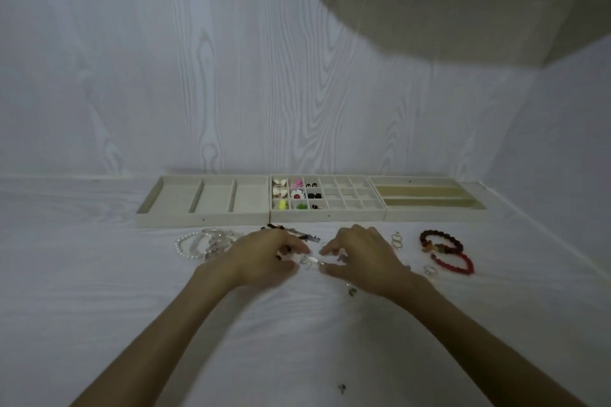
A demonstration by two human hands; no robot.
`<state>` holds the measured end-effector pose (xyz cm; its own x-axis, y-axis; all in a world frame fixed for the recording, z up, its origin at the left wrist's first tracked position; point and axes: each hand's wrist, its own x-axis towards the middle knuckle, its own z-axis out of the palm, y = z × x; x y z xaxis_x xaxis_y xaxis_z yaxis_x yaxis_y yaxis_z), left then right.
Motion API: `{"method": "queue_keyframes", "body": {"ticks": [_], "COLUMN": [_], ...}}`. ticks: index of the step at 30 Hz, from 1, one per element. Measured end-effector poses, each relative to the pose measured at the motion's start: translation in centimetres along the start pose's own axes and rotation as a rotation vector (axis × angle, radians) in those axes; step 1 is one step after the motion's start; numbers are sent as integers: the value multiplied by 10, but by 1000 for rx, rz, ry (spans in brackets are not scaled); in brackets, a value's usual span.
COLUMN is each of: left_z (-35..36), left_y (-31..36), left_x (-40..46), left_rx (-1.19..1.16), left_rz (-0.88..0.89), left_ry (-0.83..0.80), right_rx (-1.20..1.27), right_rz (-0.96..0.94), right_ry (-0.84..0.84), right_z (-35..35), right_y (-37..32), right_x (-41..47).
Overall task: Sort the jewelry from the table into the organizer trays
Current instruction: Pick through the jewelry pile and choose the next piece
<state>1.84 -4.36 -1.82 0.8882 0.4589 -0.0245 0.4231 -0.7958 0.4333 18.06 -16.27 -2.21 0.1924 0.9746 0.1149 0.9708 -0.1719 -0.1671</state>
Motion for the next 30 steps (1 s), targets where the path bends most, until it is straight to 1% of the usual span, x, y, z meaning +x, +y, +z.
{"method": "queue_keyframes", "body": {"ticks": [4, 9, 13, 14, 15, 17, 18, 20, 22, 24, 26, 28, 30], "left_z": [14, 18, 21, 21, 21, 17, 14, 7, 0, -5, -8, -9, -12], "left_y": [10, 15, 19, 21, 21, 24, 26, 30, 36, 41, 43, 41, 40], "left_x": [1, 7, 10, 11, 11, 9, 8, 6, 5, 4, 5, 9, 12], "left_rx": [29, -1, -46, -81, -140, -290, -343, -381, -360, -317, -325, -404, -550], "left_rz": [-22, -27, -12, -2, 3, 14, 23, 45, 63, 67, 71, 67, 56], "left_ry": [50, 128, 92, 89, 103, 185, 234, 307, 363, 410, 428, 445, 472], "right_rx": [85, 210, 131, 183, 319, 733, 919, 1138, 1329, 1436, 1489, 1539, 1565], "right_rz": [62, 103, 86, 102, 144, 300, 401, 552, 593, 586, 555, 504, 431], "right_ry": [92, 82, 71, 80, 94, 113, 97, 17, -43, -101, -147, -157, -156], "right_z": [10, 9, 7, 7, 5, -2, -6, -13, -18, -21, -24, -26, -31], "right_y": [-4, -3, -1, -1, -3, -5, -6, -6, -7, -9, -11, -8, -4], "right_x": [-6, -13, -15, -14, -14, -14, -13, -12, -8, -8, -10, -10, -10]}}
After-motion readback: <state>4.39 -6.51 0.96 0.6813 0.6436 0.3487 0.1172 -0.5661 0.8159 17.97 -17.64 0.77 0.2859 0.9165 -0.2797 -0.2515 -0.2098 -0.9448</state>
